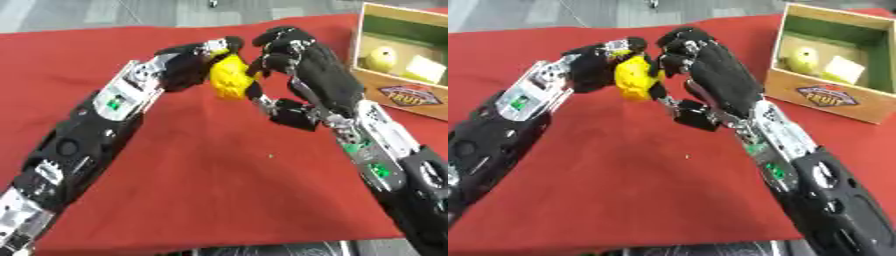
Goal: Pick up the objects with one hand, pass them to the other hand, and then place them into the box on the other side of the table.
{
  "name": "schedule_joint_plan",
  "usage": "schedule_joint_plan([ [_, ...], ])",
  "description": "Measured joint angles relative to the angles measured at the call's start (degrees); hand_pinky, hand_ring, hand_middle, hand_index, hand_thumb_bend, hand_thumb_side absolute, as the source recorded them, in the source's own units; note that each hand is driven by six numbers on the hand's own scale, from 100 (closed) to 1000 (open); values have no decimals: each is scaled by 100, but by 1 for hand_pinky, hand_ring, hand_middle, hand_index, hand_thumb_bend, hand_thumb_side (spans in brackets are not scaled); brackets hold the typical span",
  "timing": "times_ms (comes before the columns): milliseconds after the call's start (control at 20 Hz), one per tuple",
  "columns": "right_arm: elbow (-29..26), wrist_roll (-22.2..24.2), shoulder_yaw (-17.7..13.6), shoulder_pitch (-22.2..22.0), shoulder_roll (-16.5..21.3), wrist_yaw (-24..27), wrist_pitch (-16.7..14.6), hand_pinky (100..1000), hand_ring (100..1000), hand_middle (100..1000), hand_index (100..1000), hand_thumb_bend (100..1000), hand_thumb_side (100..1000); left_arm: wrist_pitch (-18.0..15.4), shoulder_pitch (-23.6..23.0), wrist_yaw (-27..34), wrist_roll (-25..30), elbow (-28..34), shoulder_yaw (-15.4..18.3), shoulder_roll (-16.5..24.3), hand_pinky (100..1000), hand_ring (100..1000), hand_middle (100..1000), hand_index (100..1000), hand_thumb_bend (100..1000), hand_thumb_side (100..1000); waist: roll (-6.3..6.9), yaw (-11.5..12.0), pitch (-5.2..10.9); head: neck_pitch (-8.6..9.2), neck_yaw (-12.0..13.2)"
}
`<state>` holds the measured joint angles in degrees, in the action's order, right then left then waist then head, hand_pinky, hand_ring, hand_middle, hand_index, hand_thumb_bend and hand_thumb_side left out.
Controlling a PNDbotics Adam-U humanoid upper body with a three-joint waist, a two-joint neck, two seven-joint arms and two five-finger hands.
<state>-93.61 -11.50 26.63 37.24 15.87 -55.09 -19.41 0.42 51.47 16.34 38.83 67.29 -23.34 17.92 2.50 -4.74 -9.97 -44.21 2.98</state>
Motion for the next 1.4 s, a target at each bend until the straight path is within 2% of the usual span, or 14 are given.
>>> schedule_joint_plan([
  [400, 197, -60, -191, -83, 0, 191, 148, 791, 755, 348, 271, 100, 100, -1, 10, 32, -178, -107, 102, 146, 730, 514, 502, 678, 202, 1000, 2, -58, 0, 0, -2],
  [700, 392, -125, -489, -157, 121, 367, 450, 786, 758, 344, 265, 100, 100, -215, 101, 112, -345, -77, 221, 554, 732, 516, 504, 681, 173, 1000, 3, -82, 1, 0, -14],
  [1000, 708, -398, -1040, -228, 591, 420, 873, 782, 753, 343, 263, 100, 100, -537, 79, 359, -580, 281, 442, 1180, 736, 520, 509, 688, 144, 965, 27, -42, 6, -1, -115],
  [1200, 1132, -672, -1528, -223, 1053, 499, 1206, 777, 750, 340, 263, 100, 100, -737, -200, 656, -832, 688, 695, 1635, 736, 521, 510, 688, 143, 927, 35, 18, 42, -1, -249],
  [1350, 1537, -765, -1950, -182, 1454, 603, 1470, 774, 758, 336, 268, 100, 100, -762, -487, 905, -1029, 1004, 886, 1846, 736, 521, 509, 687, 142, 917, 35, 100, 73, -2, -367],
  [1400, 1678, -747, -2088, -161, 1589, 647, 1557, 793, 776, 385, 375, 100, 100, -747, -584, 964, -1081, 1096, 941, 1887, 736, 521, 510, 688, 142, 912, 35, 142, 75, -2, -414],
])
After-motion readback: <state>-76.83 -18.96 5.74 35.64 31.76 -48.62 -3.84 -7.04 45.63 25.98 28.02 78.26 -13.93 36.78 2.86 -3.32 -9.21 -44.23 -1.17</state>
